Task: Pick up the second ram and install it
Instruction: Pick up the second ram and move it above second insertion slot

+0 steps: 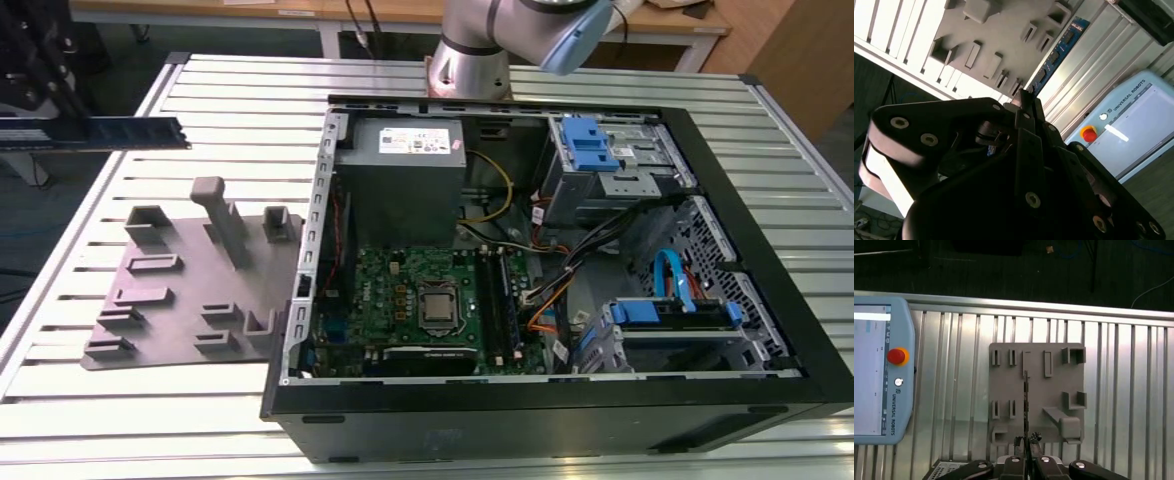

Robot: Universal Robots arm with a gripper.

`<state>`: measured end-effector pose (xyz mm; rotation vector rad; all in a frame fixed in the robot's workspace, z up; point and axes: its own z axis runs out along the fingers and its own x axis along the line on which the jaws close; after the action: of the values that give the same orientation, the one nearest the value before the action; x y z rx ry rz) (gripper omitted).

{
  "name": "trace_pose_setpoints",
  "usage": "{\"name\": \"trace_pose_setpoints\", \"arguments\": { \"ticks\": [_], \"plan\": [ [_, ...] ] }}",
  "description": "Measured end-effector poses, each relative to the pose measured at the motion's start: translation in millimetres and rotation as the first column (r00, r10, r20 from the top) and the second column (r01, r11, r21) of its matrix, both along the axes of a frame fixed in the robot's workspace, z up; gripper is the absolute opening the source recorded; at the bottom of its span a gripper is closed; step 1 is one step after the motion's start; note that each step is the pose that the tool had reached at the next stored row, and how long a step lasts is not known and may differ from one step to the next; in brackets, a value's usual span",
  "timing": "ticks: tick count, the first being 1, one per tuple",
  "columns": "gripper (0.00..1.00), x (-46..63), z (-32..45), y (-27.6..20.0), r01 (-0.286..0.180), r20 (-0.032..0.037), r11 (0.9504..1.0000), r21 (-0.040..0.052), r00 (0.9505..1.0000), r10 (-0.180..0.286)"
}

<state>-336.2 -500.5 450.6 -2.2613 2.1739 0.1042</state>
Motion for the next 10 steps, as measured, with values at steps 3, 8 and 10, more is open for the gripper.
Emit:
{"name": "trace_pose_setpoints", "arguments": {
  "ticks": [3, 8, 10],
  "plan": [
    [0.11, 9.0, -0.7, 0.0, 0.000, -0.0001, 1.0000, 0.0000, 1.0000, 0.000],
    [0.11, 22.2, -2.0, 0.0, 0.000, -0.0001, 1.0000, 0.0000, 1.0000, 0.000],
    [0.11, 26.7, -2.5, 0.0, 0.000, -0.0001, 1.0000, -0.0001, 1.0000, 0.000]
  ]
}}
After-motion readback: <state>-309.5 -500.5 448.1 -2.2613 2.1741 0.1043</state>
